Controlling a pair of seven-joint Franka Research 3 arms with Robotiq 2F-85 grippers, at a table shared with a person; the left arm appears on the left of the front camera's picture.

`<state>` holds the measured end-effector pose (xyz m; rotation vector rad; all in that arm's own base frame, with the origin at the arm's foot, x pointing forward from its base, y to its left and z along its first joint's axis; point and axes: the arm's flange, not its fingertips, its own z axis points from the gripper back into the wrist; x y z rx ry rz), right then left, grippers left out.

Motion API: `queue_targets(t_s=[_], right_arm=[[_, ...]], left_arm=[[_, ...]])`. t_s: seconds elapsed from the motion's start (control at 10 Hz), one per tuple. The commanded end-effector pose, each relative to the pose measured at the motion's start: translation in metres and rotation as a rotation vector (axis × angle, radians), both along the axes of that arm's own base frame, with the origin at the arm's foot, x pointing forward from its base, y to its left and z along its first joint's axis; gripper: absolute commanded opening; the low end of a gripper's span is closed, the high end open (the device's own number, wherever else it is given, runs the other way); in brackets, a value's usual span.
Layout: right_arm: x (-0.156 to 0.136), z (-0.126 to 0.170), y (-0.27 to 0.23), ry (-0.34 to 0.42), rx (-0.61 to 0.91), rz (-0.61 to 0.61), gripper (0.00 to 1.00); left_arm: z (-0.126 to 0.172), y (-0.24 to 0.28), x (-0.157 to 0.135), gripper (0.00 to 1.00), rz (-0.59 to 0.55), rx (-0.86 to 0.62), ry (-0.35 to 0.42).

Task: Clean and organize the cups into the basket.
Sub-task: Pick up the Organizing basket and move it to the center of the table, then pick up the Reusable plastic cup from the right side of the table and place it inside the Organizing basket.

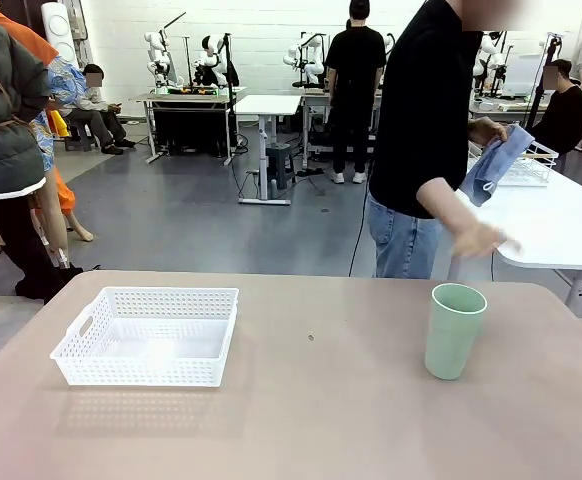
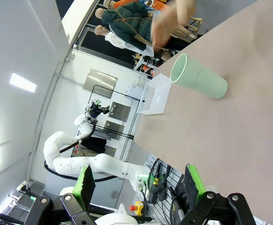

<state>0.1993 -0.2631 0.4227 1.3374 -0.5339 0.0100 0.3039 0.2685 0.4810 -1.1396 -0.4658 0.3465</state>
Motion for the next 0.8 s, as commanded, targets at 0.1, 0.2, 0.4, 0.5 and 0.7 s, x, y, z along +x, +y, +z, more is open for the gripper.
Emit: queue_targets(t_s=[0.1,0.2,0.4,0.5,0.7], right_arm=[[0.0,0.0,0.0,0.0,0.0,0.0,1.0],[0.003,-0.003,0.002,-0.215,-0.146,0.099,1.0],[0.017,-0.012,0.012,-0.478,-0.384,0.233,1.0],[0.033,-0.018,0.017,-0.567,-0.539,0.287,1.0],[0.075,-0.027,0.023,-0.62,-0.671,0.3,1.0]], left_arm=[[0.001,-0.002,0.005,1.0,0.049,0.204,-0.138],[0.01,-0.013,0.007,1.0,0.041,0.36,-0.205],[0.038,-0.041,0.02,1.0,-0.024,0.699,-0.226],[0.053,-0.067,0.032,1.0,-0.1,0.836,-0.209],[0.06,-0.126,0.063,1.0,-0.122,1.05,-0.182]])
